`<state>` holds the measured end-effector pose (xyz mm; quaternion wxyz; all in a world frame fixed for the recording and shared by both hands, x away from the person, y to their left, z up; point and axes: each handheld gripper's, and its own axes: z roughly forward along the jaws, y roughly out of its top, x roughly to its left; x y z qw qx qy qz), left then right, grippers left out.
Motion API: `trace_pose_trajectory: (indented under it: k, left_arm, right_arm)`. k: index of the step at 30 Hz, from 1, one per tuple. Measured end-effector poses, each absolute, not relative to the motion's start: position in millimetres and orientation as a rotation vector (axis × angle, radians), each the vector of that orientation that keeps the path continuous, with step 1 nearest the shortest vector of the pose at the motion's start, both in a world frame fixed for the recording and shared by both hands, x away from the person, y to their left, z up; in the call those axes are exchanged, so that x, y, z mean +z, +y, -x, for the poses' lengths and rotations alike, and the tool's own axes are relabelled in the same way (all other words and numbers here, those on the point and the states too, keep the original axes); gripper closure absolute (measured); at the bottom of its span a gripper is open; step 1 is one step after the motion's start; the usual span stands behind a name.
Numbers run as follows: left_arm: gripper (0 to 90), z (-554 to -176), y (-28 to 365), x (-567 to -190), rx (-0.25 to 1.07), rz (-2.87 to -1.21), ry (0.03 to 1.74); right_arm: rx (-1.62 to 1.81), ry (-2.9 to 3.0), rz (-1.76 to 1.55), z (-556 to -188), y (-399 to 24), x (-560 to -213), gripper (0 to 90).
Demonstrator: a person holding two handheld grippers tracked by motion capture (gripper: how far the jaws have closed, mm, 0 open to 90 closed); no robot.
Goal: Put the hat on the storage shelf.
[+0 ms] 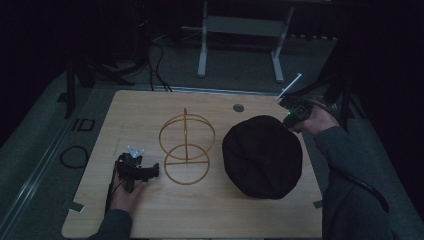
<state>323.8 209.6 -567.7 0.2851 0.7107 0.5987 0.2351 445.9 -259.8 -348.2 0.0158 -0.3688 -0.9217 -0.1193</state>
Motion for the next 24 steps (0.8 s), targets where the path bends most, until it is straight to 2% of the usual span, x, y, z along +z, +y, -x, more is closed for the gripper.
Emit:
trace_pose_trajectory:
  k: [24]
  left_arm:
    - [1.2, -323.8, 209.7, -567.7, 0.629, -1.901, 1.601]
  right_arm:
    - [-0.503, -2.820, 1.133, -446.0, -263.9, -305.9, 75.9]
